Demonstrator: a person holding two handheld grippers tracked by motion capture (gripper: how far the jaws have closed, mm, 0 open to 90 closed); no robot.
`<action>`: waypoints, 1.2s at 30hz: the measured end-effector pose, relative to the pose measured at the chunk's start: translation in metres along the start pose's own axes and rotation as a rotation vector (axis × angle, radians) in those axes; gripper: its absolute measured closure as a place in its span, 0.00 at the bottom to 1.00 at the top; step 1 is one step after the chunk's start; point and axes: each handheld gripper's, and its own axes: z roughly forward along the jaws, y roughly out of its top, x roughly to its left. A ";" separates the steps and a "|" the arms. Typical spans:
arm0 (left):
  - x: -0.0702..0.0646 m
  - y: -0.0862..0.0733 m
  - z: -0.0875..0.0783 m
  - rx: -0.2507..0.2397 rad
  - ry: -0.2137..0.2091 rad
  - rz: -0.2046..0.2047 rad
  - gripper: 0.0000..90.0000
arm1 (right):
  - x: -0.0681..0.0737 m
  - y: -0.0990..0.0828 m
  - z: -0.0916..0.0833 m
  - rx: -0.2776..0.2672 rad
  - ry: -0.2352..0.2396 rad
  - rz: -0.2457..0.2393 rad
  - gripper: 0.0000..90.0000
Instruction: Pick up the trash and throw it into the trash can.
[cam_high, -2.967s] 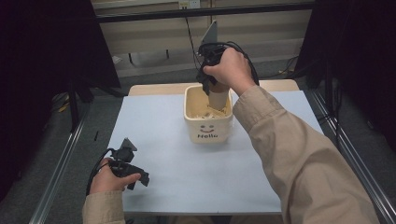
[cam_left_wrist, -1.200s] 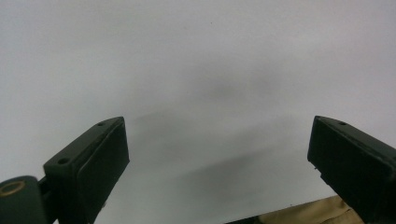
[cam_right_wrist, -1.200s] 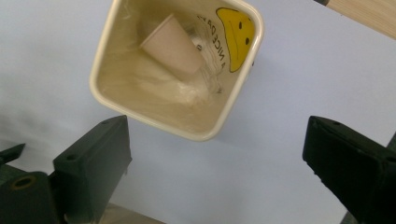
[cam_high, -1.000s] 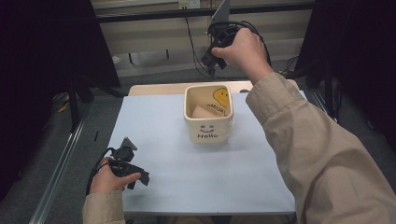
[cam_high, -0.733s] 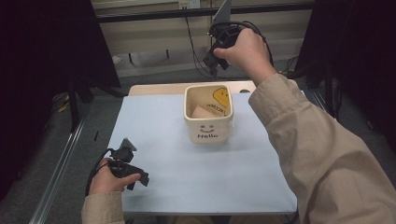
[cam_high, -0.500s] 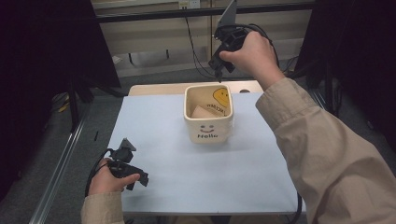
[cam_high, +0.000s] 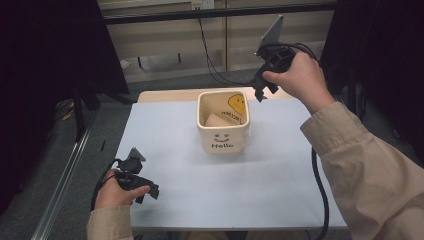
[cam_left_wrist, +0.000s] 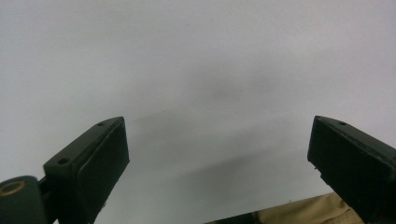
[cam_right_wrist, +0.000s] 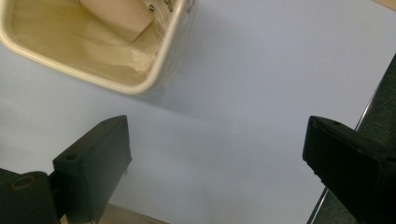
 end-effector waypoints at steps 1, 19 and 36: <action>0.000 0.000 0.000 0.000 0.000 -0.001 0.06 | -0.003 -0.004 0.002 0.002 -0.002 0.000 0.08; -0.003 0.000 -0.001 0.000 0.003 0.000 0.06 | -0.040 -0.061 0.054 0.030 0.007 0.020 0.08; -0.003 -0.001 -0.001 0.005 0.006 0.003 0.06 | -0.048 -0.108 0.104 0.065 0.021 0.015 0.08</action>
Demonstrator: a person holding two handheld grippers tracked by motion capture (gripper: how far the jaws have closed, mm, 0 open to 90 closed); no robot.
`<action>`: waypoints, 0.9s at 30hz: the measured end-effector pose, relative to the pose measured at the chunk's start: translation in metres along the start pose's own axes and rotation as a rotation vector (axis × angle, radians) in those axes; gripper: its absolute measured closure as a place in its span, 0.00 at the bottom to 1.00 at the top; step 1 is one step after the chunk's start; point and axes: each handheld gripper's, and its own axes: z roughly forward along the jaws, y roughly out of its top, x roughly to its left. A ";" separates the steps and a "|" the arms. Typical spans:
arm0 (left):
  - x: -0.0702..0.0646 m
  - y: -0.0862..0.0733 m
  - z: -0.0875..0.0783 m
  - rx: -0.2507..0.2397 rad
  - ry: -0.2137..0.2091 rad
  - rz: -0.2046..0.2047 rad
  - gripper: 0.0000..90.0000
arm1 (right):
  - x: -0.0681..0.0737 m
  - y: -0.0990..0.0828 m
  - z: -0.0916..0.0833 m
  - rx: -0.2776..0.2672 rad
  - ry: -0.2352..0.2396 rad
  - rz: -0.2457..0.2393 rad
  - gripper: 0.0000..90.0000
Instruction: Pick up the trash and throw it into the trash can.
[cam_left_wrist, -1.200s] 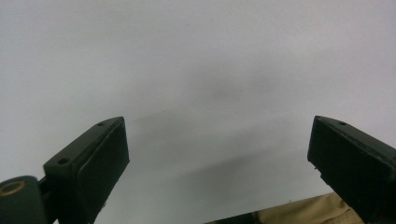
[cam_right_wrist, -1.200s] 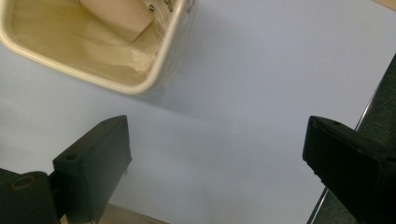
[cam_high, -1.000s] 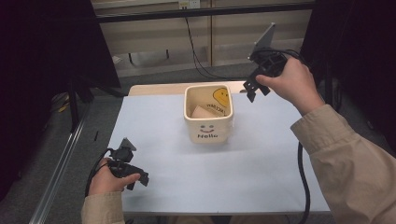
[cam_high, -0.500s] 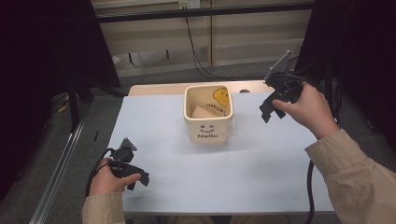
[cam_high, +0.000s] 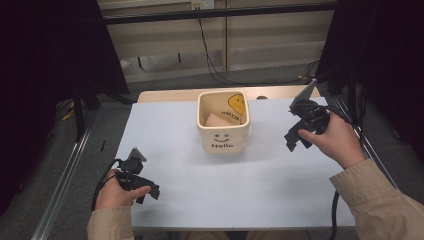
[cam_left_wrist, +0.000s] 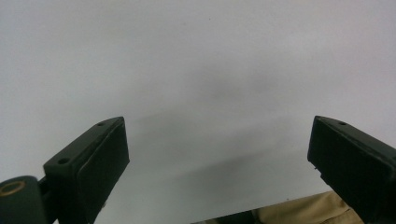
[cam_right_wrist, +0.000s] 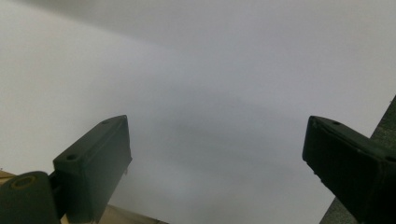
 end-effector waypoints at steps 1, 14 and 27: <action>0.000 0.000 0.000 0.001 0.000 0.000 0.06 | -0.001 -0.003 0.003 0.003 -0.003 -0.001 0.08; -0.002 0.000 0.000 0.004 -0.004 -0.004 0.06 | -0.011 -0.038 0.042 0.044 0.016 0.019 0.09; -0.001 0.000 0.001 0.002 0.007 -0.001 0.06 | -0.025 -0.084 0.087 0.086 0.016 0.076 0.08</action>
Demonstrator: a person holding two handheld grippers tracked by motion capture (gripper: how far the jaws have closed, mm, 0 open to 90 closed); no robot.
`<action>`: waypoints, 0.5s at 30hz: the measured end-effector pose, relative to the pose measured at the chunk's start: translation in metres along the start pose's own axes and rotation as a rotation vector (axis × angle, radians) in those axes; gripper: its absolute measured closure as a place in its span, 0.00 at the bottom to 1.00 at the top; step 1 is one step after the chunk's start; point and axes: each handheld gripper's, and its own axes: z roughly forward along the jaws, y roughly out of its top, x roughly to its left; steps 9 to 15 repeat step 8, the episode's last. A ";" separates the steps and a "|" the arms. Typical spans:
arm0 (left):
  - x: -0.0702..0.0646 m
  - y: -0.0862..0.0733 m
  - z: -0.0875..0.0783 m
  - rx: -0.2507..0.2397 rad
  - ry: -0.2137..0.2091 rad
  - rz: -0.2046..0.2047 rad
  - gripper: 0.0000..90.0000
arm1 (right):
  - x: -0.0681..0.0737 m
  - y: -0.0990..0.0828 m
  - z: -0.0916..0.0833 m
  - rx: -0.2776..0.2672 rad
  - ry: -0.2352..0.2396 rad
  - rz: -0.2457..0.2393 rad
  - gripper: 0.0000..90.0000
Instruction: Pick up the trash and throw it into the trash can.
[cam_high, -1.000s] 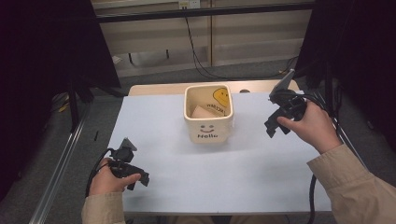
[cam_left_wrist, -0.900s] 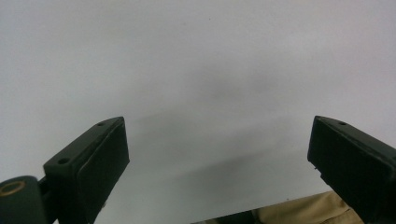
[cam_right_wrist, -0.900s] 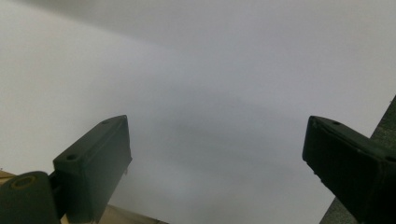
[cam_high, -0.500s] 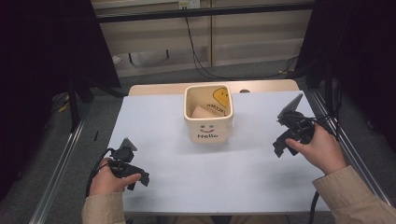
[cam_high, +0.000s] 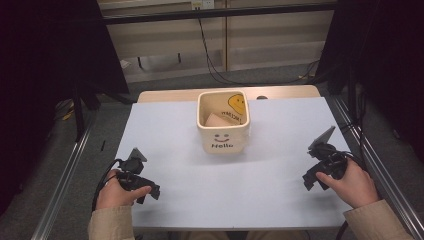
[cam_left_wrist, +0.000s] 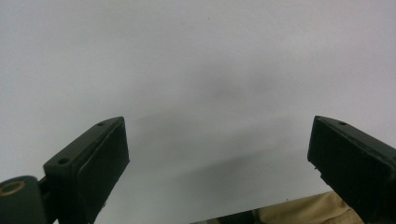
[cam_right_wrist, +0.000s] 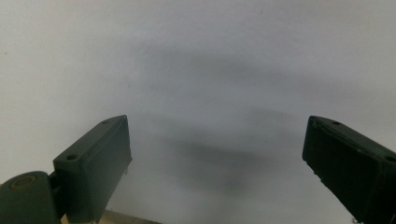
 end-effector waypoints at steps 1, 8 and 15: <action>0.000 0.000 0.000 0.000 0.000 0.000 0.06 | 0.000 -0.002 0.002 0.000 -0.001 0.003 0.08; 0.000 0.000 0.001 0.000 -0.005 -0.007 0.06 | -0.001 -0.013 0.018 -0.006 -0.017 0.016 0.08; 0.000 0.000 0.001 0.000 -0.005 -0.007 0.06 | -0.001 -0.013 0.018 -0.006 -0.017 0.016 0.08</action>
